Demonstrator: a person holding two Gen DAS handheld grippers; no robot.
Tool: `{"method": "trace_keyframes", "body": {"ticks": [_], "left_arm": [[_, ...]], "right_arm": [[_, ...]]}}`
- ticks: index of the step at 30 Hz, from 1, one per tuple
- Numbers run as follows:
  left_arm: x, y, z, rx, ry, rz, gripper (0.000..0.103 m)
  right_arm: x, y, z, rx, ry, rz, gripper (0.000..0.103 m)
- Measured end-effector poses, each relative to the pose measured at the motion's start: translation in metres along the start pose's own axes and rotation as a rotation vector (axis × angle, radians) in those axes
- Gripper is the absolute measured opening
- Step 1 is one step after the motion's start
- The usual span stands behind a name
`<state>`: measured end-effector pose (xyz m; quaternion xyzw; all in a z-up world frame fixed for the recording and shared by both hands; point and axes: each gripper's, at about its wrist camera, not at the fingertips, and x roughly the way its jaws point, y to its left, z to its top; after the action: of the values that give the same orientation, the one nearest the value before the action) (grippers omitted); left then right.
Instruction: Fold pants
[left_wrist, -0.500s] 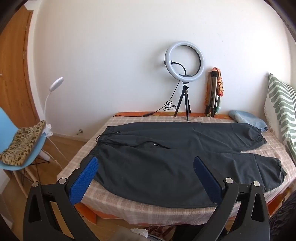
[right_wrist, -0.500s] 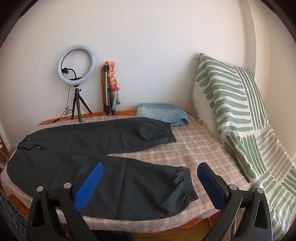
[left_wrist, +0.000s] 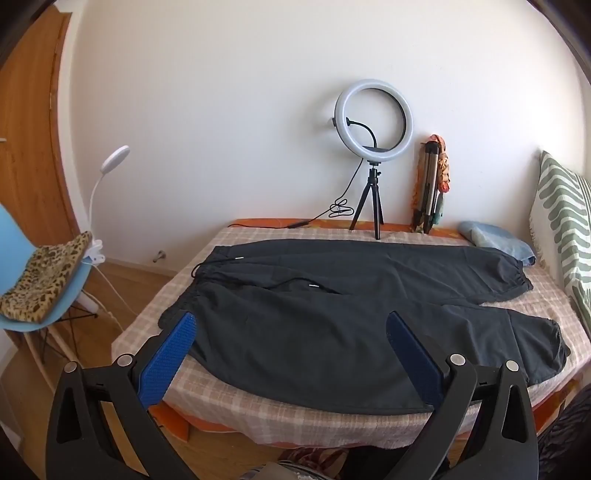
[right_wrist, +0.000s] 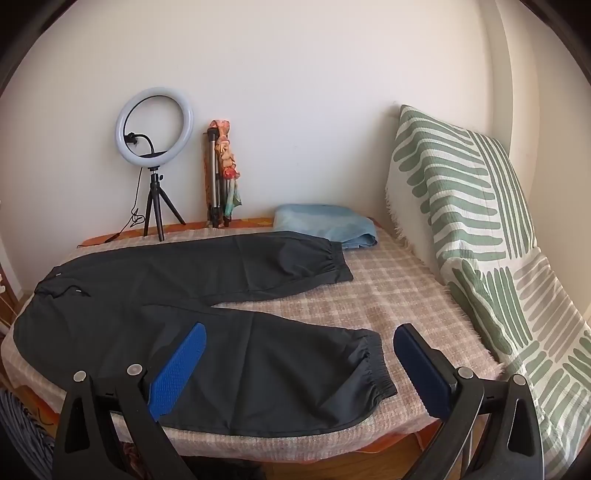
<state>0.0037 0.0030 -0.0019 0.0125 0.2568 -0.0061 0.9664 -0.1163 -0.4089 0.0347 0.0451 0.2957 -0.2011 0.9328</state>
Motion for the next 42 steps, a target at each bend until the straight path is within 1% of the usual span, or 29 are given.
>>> {"method": "trace_keyframes", "body": {"ticks": [42], "left_arm": [[0.0004, -0.0014, 0.0024, 0.007, -0.016, 0.013, 0.103]], "right_arm": [[0.0079, -0.0026, -0.0041, -0.004, 0.011, 0.032, 0.103]]}}
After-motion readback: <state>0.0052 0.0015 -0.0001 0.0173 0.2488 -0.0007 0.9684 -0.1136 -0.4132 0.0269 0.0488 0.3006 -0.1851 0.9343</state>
